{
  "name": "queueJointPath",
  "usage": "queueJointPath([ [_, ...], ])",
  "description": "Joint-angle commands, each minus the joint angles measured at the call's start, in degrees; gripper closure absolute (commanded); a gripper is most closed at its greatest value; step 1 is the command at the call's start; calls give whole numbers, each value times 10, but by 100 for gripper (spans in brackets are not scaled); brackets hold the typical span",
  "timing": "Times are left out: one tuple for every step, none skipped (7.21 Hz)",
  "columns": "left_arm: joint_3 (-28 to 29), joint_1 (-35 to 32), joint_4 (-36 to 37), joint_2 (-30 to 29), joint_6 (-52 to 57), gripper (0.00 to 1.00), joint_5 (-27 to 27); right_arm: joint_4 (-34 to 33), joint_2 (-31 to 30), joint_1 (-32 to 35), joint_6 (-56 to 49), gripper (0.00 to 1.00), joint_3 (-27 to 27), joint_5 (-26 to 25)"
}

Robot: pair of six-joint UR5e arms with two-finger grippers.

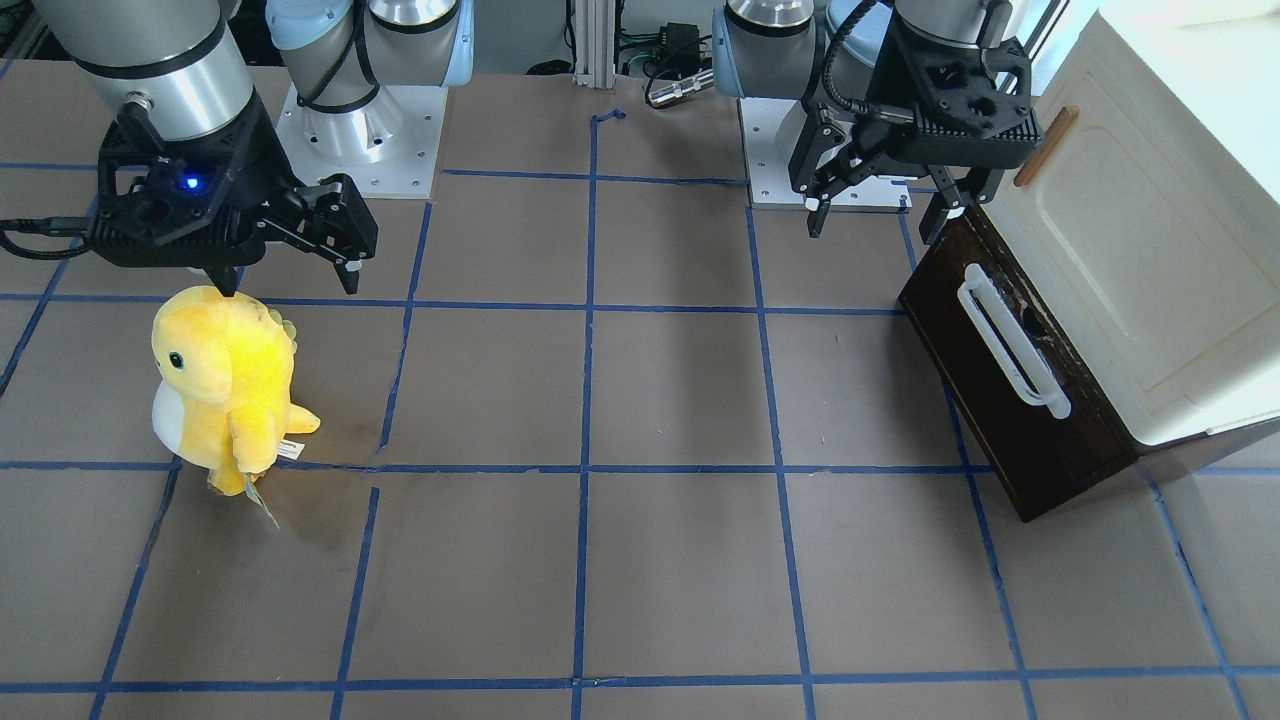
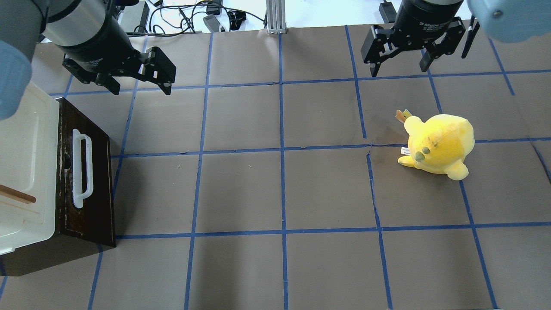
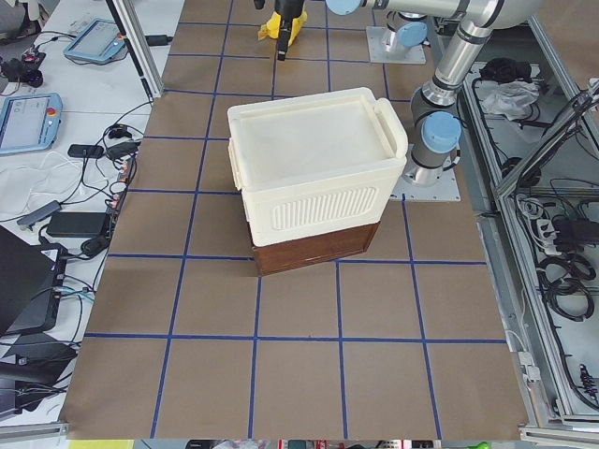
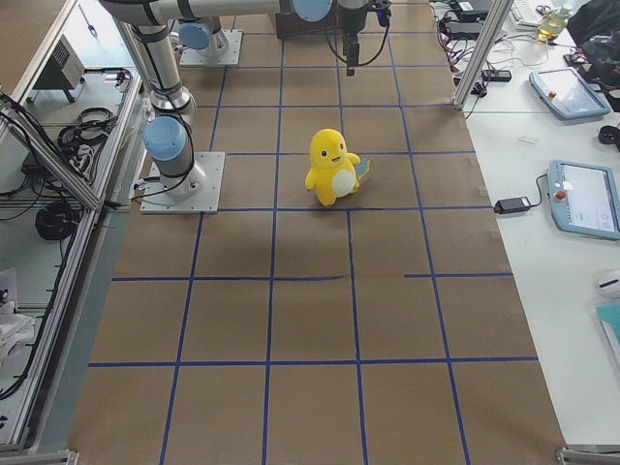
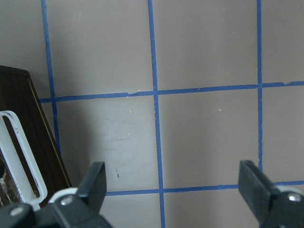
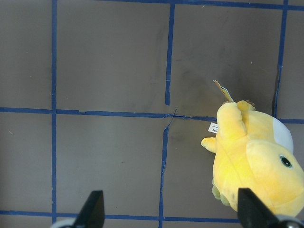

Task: Pull drawer sideways
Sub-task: 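Move the left gripper toward the white drawer handle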

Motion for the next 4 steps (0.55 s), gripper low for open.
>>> queueJointPath([
  [1, 1, 0, -1, 0, 0, 0, 0, 0, 0, 0, 0, 0, 0],
  [0, 0, 0, 0, 0, 0, 3, 0, 0, 0, 0, 0, 0, 0],
  [0, -1, 0, -4, -1, 0, -1, 0, 0, 0, 0, 0, 0, 0],
  [0, -1, 0, -4, -1, 0, -2, 0, 0, 0, -1, 0, 0, 0],
])
